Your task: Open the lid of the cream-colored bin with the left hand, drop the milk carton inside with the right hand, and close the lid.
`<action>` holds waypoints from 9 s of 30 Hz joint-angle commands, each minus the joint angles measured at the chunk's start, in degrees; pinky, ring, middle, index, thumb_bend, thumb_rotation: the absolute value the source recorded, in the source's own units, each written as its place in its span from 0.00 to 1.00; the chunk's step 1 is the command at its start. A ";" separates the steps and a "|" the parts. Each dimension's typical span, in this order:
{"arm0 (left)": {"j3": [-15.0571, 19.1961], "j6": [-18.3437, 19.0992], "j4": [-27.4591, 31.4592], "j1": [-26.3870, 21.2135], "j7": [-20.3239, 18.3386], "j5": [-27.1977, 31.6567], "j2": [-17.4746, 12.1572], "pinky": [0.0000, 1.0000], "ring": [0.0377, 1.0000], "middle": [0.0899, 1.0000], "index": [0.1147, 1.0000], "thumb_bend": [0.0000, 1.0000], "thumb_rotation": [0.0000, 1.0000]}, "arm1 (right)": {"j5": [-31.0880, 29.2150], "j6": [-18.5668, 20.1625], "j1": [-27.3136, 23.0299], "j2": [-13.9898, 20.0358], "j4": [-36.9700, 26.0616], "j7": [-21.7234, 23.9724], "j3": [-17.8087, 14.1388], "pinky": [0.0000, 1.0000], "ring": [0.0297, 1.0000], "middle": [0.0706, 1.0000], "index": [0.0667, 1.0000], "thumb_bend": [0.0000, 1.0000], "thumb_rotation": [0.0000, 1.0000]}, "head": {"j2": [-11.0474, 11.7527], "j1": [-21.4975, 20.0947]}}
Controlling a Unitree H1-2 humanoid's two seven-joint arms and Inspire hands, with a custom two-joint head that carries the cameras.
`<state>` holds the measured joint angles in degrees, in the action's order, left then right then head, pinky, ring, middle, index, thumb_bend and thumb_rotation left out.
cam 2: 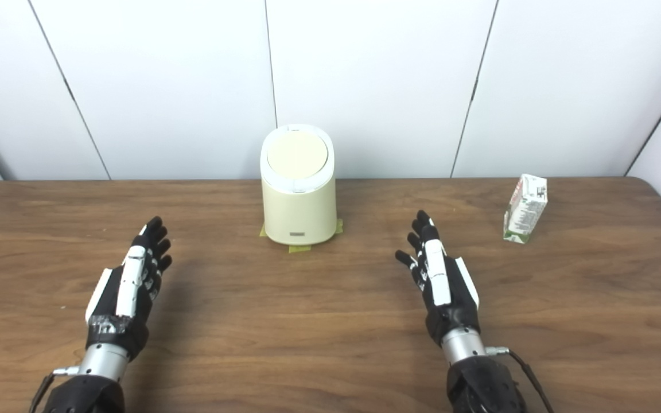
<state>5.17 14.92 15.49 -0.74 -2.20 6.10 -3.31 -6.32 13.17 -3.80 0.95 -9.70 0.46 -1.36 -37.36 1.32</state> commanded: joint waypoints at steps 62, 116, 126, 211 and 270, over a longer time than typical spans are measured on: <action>-25.36 6.99 -28.88 -56.58 -11.15 -31.97 -14.84 0.68 0.87 0.96 0.95 0.93 0.12 | 3.55 -5.61 -0.47 -0.58 1.89 -0.22 1.00 0.79 0.95 0.96 1.00 0.58 1.00 | 5.28 -0.84; -44.99 -10.31 -47.56 -58.96 -13.26 -60.87 -12.15 0.88 0.91 0.91 0.92 1.00 0.06 | 1.33 -5.24 -0.34 -1.42 0.30 -0.92 -1.62 0.74 0.92 0.94 0.98 0.62 1.00 | 3.80 -1.86; -35.03 -4.24 -41.39 -60.92 -19.19 -52.99 -11.69 0.83 0.89 0.91 0.92 0.97 0.05 | 0.82 -4.65 -0.13 -1.20 0.26 -0.89 -1.91 0.74 0.92 0.94 0.98 0.61 1.00 | 3.17 -1.84; -2.33 11.92 7.60 -10.88 -7.32 -2.57 -9.16 1.00 0.97 0.96 1.00 0.33 1.00 | 28.65 13.72 -26.98 27.25 14.02 4.65 -7.06 0.85 0.95 0.95 0.90 1.00 0.10 | -0.35 -25.11; -4.02 11.91 8.95 -9.72 -4.93 0.83 -12.66 1.00 0.96 0.90 0.96 0.20 1.00 | 26.02 8.03 -24.58 33.43 24.15 5.25 0.90 0.73 0.77 0.77 0.75 1.00 0.17 | -1.46 -26.18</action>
<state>1.05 27.20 22.26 -8.91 -7.35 6.85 -15.11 19.64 22.95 -26.73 33.52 15.83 6.84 0.22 -38.76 -24.79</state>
